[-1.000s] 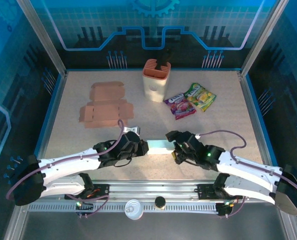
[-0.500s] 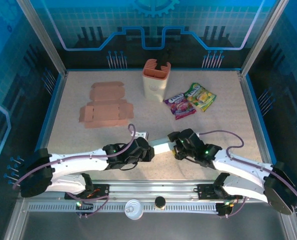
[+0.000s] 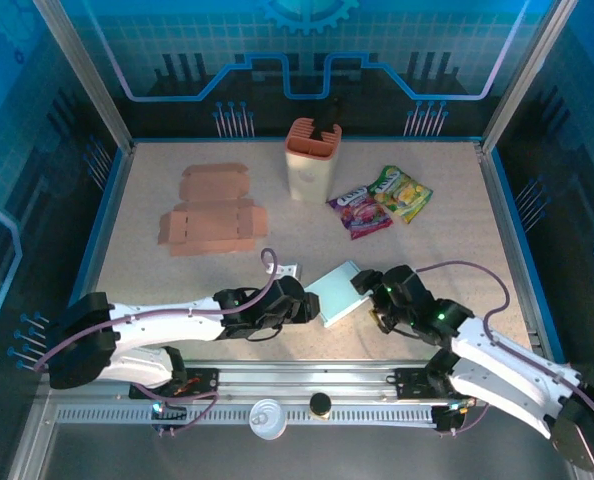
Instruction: Fold the paper box
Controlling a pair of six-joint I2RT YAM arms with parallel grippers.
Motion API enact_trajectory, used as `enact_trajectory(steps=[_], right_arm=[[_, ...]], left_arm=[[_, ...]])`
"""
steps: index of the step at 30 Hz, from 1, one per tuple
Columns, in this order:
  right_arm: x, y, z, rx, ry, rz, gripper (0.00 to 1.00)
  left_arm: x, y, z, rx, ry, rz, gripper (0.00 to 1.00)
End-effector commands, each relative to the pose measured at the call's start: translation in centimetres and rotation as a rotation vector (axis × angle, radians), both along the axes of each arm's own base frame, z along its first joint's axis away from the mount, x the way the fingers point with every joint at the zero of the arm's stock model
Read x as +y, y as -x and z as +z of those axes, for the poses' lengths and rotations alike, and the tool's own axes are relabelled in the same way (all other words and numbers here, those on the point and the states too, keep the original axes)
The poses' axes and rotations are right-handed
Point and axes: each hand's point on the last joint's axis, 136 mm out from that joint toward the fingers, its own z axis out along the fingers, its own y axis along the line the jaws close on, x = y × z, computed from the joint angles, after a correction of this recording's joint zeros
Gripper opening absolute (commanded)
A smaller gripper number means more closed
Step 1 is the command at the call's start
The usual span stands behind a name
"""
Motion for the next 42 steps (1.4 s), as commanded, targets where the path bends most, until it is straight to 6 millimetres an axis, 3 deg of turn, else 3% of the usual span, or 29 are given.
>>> enact_trajectory(steps=[1, 8, 15, 20, 27, 30, 32, 35, 38, 42], right_arm=[[-1.9, 0.5, 0.1, -0.056, 0.146, 0.081, 0.84], [-0.6, -0.2, 4.1, -0.211, 0.312, 0.362, 0.78], [0.2, 0.0, 7.4, -0.275, 0.338, 0.477, 0.76], [-0.5, 0.1, 9.2, -0.334, 0.342, 0.454, 0.74], [-1.8, 0.5, 9.3, -0.35, 0.365, 0.423, 0.74], [-2.0, 0.6, 9.6, -0.369, 0.373, 0.428, 0.74], [-2.1, 0.6, 9.8, -0.379, 0.384, 0.44, 0.74], [-1.7, 0.6, 9.7, -0.39, 0.388, 0.472, 0.74], [-1.1, 0.6, 9.1, -0.387, 0.388, 0.508, 0.73], [-0.1, 0.6, 8.5, -0.373, 0.364, 0.551, 0.72]], left_arm=[[-0.1, -0.1, -0.6, 0.058, 0.061, 0.079, 0.4], [-0.8, -0.8, -2.8, 0.101, 0.111, 0.165, 0.42], [-3.7, -2.0, -4.2, 0.121, 0.134, 0.16, 0.37], [-7.9, -4.4, -4.2, 0.101, 0.166, 0.125, 0.29], [-15.1, -9.1, -4.9, 0.104, 0.224, 0.023, 0.26], [-16.0, -10.0, -4.1, 0.097, 0.235, 0.009, 0.28], [-15.2, -10.2, -2.5, 0.065, 0.227, 0.012, 0.3], [-11.6, -10.3, -0.5, 0.02, 0.18, 0.045, 0.33], [-5.9, -10.9, 0.5, 0.006, 0.136, 0.108, 0.34], [4.0, -12.4, 0.1, 0.035, 0.06, 0.256, 0.35]])
